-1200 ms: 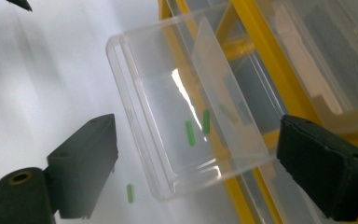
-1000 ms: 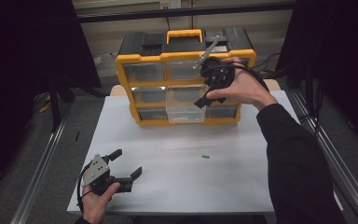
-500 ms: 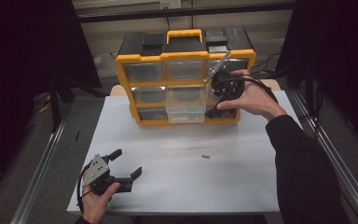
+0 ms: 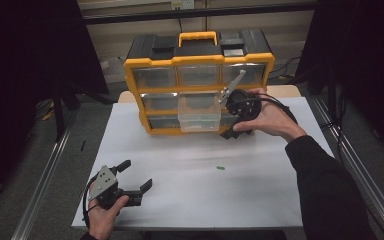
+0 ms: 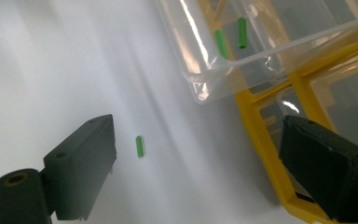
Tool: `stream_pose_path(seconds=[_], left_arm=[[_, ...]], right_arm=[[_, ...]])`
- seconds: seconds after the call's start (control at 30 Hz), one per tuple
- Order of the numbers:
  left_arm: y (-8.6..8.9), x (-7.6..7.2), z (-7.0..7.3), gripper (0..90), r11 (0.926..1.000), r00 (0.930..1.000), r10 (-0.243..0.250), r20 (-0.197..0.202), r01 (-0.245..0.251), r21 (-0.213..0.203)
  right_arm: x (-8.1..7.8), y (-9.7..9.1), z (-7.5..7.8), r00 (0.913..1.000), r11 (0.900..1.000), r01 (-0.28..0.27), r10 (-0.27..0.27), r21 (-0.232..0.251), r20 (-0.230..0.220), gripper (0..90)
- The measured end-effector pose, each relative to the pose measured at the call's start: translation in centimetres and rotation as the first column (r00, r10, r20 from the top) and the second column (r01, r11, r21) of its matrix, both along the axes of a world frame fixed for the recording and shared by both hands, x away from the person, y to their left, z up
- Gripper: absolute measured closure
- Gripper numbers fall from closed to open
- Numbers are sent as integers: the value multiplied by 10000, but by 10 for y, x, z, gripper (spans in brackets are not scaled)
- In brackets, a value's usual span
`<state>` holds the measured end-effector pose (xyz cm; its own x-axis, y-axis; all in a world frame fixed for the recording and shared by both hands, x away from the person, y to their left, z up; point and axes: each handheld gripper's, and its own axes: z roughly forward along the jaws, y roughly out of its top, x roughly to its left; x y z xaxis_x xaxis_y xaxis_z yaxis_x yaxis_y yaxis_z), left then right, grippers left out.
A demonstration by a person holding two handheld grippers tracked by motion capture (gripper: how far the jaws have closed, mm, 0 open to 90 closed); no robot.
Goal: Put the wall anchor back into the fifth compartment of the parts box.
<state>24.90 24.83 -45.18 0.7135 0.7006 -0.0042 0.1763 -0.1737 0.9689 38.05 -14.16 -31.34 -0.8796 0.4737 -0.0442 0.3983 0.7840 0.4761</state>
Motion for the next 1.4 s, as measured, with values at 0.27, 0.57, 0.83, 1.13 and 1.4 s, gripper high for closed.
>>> stream_pose_path(seconds=[0.27, 0.57, 0.83, 1.13, 1.4], left_arm=[[0, 0, 0, 31, 10000, 10000, -62, -12, 62, -21], [0, 0, 0, 31, 10000, 10000, -5, 1, 5, -11], [1, 0, 0, 31, 10000, 10000, 13, 67, -14, 93], [0, 0, 0, 31, 10000, 10000, -15, -25, 15, -61], [0, 0, 0, 31, 10000, 10000, -1, 4, 1, 9]], right_arm=[[-4, 4, -20, 9992, 9999, -144, 147, 77, -378, 81], [-6, 8, -43, 9963, 9995, -308, 303, -52, -799, 95], [-12, 9, -64, 9918, 9983, -504, 468, -276, -1190, 113], [-23, 6, -64, 9953, 9977, -613, 633, 298, -730, 173], [-30, 10, -82, 9877, 9937, -1072, 1029, -314, -1180, 255]])
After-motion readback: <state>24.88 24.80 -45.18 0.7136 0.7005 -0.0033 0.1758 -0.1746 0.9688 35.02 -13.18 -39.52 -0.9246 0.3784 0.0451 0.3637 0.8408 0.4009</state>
